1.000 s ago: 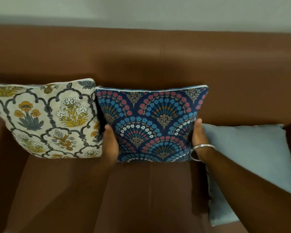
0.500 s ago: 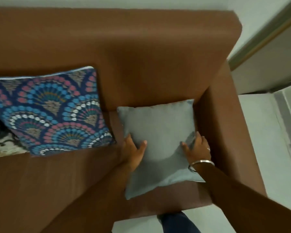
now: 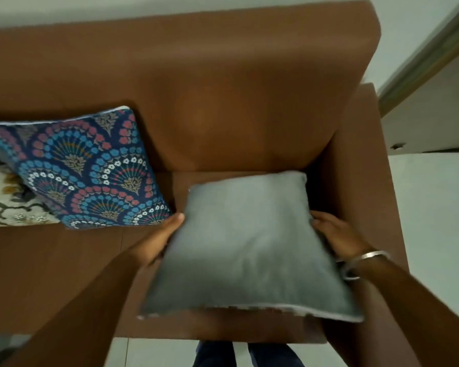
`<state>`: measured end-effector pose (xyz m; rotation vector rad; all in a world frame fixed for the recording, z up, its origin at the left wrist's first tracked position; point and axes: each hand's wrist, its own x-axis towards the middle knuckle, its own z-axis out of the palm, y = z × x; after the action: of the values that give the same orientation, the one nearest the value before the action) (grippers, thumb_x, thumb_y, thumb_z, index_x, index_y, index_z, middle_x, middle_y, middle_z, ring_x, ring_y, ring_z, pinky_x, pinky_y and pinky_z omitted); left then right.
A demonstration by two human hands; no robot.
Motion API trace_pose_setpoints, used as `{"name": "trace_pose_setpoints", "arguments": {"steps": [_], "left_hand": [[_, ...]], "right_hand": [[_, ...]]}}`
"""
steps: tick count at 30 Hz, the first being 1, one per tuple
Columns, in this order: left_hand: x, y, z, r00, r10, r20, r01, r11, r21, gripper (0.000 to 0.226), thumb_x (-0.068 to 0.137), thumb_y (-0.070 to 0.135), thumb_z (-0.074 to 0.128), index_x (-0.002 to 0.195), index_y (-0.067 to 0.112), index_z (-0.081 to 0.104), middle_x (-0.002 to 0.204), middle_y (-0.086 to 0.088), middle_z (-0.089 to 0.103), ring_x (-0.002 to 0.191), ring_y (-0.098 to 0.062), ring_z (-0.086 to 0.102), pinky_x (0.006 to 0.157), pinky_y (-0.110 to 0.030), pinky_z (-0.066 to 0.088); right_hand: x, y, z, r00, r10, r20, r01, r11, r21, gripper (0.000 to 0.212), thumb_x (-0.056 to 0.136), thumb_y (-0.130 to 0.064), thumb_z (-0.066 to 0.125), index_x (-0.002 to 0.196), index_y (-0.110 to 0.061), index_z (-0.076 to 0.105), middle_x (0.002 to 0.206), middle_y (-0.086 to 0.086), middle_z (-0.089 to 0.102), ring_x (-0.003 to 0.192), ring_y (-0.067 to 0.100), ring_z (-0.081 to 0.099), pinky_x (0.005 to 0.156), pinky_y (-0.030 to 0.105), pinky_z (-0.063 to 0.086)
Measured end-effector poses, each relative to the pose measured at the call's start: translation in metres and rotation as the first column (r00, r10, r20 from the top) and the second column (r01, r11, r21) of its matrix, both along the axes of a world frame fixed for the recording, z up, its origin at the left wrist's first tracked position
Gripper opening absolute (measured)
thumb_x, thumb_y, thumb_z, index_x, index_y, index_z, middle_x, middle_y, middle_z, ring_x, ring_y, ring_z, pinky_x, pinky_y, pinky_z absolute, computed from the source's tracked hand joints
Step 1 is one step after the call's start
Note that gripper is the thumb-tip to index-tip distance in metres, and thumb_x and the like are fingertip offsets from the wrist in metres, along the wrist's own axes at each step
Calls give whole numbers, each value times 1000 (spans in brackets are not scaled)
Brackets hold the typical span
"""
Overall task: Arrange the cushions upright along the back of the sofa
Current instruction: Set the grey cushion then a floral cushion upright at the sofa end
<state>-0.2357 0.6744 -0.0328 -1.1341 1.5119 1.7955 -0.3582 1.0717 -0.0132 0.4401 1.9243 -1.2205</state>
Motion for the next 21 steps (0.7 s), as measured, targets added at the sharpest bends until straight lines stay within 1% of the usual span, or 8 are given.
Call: {"name": "trace_pose_setpoints", "arguments": {"steps": [2,5,8,10,12,15,18,21], "left_hand": [[-1,-30,12,986,138,93,-149,981,127,52,95,55,56,126,16,72,121,-12,73,110,-30,68,112,-50,44],[-27,-27,17,991,133,-25,-135,987,-82,53,105,50,30,123,13,64,108,-13,64,89,-22,68,97,-48,52],[-55,10,13,972,115,-203,-149,975,-163,72,98,65,20,145,22,52,139,-8,59,130,-28,55,107,-45,42],[-66,30,4,936,105,-335,-172,969,-177,70,98,60,26,153,21,43,151,-16,52,140,-38,48,115,-51,39],[-74,44,-2,913,130,-386,-224,952,-207,74,96,63,29,157,21,34,156,-14,46,138,-34,50,111,-46,43],[-78,57,-6,889,165,-427,-307,907,-289,81,91,76,30,155,27,34,149,8,46,129,-10,49,98,-26,44],[-81,63,-13,887,155,-435,-295,915,-275,89,88,79,29,151,18,41,148,0,53,136,-24,52,114,-48,42],[-82,64,-17,873,186,-451,-341,894,-292,74,83,79,29,130,30,57,124,0,67,116,-23,63,108,-51,47]], "right_hand": [[-25,4,12,999,-26,23,28,995,-97,36,81,-44,57,109,-28,73,117,12,72,94,22,68,79,35,54],[-37,-12,11,990,-107,-90,98,990,-97,27,98,-16,42,98,-19,69,118,20,67,87,22,62,75,34,50],[-29,-51,2,979,-139,-148,106,972,-210,32,102,-35,35,101,-38,67,109,-22,64,90,-14,63,75,10,49],[-25,-66,-7,977,-133,-167,92,969,-231,42,98,-52,29,131,-38,50,128,-14,57,112,-4,58,95,21,47],[-27,-76,-16,961,-154,-231,107,973,-206,68,88,-70,33,145,-34,36,139,-8,50,124,11,51,107,35,39],[-36,-86,-16,894,-217,-392,173,974,-145,88,69,-85,42,143,-37,39,128,-16,54,113,3,53,96,22,38],[-53,-90,-17,861,-216,-460,186,976,-112,94,61,-89,47,139,-37,43,121,-15,55,109,6,53,92,22,37],[-64,-86,-14,842,-162,-514,132,987,-95,83,67,-83,51,135,-36,42,122,-13,54,112,1,54,89,14,40]]}}
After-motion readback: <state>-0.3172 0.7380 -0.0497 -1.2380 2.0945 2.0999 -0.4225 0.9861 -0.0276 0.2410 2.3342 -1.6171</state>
